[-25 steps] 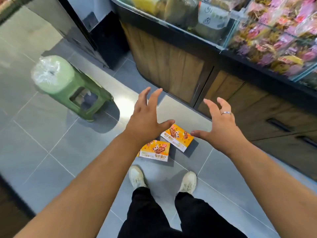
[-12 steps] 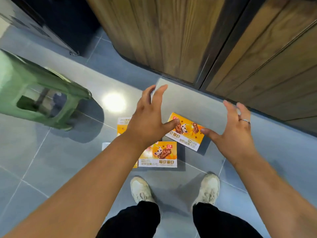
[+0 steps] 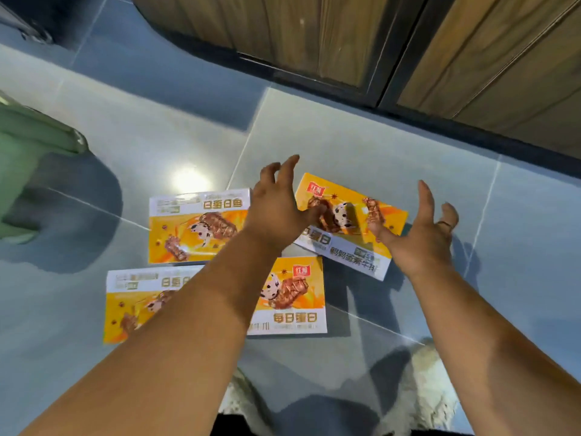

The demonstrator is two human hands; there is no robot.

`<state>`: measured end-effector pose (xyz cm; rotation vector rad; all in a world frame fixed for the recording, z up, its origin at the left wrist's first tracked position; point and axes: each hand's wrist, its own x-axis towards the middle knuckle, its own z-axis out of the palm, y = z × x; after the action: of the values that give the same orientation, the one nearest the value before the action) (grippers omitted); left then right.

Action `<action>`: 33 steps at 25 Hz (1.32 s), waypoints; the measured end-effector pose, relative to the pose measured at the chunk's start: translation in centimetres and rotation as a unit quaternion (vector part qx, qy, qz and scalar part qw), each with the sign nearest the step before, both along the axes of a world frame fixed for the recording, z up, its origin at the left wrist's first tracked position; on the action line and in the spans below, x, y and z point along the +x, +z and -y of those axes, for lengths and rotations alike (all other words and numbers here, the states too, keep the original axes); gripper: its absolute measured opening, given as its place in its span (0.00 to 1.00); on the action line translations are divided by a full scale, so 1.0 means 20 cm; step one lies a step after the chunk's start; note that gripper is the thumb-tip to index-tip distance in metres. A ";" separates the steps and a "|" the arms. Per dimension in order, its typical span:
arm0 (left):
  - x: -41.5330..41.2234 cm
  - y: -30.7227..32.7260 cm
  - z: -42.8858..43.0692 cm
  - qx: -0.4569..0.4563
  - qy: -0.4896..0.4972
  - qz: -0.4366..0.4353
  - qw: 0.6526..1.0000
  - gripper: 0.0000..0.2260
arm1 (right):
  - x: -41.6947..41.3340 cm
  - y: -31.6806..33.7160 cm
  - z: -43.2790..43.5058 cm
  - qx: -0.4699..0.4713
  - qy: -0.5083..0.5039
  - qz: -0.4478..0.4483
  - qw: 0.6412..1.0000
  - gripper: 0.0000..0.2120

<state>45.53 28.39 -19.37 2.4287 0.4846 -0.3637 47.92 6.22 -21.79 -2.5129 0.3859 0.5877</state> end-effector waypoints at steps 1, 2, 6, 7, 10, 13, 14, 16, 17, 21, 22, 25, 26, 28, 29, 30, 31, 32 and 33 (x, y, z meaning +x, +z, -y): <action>0.02 -0.12 0.01 -0.001 0.004 -0.012 1.000 0.43 | 0.01 -0.11 -0.01 -0.002 -0.017 -0.007 1.000 0.49; 0.03 -0.24 0.02 0.009 0.004 -0.034 0.999 0.45 | 0.02 -0.21 -0.02 -0.007 -0.024 -0.015 1.000 0.52; 0.06 -0.55 0.01 -0.005 -0.018 -0.164 0.986 0.53 | 0.06 -0.45 -0.10 -0.022 0.005 -0.051 0.998 0.55; 0.06 -0.59 0.01 -0.031 -0.023 -0.178 0.983 0.55 | 0.07 -0.49 -0.11 -0.020 0.011 -0.042 0.999 0.56; 0.09 -0.62 0.01 -0.061 -0.007 -0.171 0.983 0.59 | 0.12 -0.56 -0.15 -0.026 0.033 -0.019 0.999 0.56; 0.13 -0.58 0.03 -0.043 -0.007 -0.156 0.987 0.58 | 0.16 -0.55 -0.17 -0.035 0.037 -0.012 0.999 0.56; 0.14 -0.56 0.03 -0.038 -0.006 -0.147 0.988 0.58 | 0.18 -0.53 -0.17 -0.033 0.037 -0.005 0.999 0.56; 0.17 -0.50 0.02 -0.034 0.003 -0.121 0.992 0.57 | 0.24 -0.47 -0.18 -0.024 0.039 0.018 0.999 0.56; 0.19 -0.45 0.02 -0.028 0.007 -0.105 0.994 0.57 | 0.27 -0.41 -0.18 -0.018 0.042 0.033 0.998 0.55; 0.25 -0.09 -0.02 -0.031 0.044 -0.050 0.997 0.56 | 0.38 0.01 -0.22 -0.022 0.068 0.104 0.992 0.55; 0.26 0.01 -0.03 -0.031 0.051 -0.037 0.998 0.56 | 0.39 0.12 -0.23 -0.025 0.072 0.117 0.990 0.55; 0.25 0.45 -0.05 -0.026 0.043 -0.005 0.999 0.55 | 0.39 0.56 -0.23 -0.014 0.072 0.129 0.989 0.55; 0.25 0.61 -0.05 -0.018 0.037 0.003 0.999 0.55 | 0.38 0.72 -0.23 -0.009 0.070 0.131 0.989 0.55; 0.24 0.95 -0.04 -0.005 0.038 0.008 0.999 0.55 | 0.37 1.05 -0.22 -0.004 0.065 0.134 0.989 0.55; 0.23 1.11 -0.03 0.004 0.041 0.006 0.999 0.55 | 0.36 1.21 -0.22 -0.002 0.064 0.129 0.990 0.56; 0.21 1.26 -0.03 0.014 0.039 0.007 0.999 0.55 | 0.34 1.37 -0.22 -0.002 0.062 0.122 0.991 0.56; 0.20 1.45 -0.03 0.025 0.037 0.014 0.999 0.55 | 0.32 1.55 -0.22 -0.002 0.063 0.121 0.991 0.56; 0.19 1.65 -0.03 0.033 0.036 0.021 0.999 0.55 | 0.30 1.74 -0.23 -0.004 0.062 0.125 0.990 0.56; 0.17 1.84 -0.03 0.037 0.040 0.031 0.998 0.55 | 0.28 1.93 -0.22 -0.003 0.061 0.137 0.989 0.56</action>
<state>48.94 28.97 17.51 2.4746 0.5746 -0.2408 53.50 10.70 16.88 -2.5910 0.1318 0.2788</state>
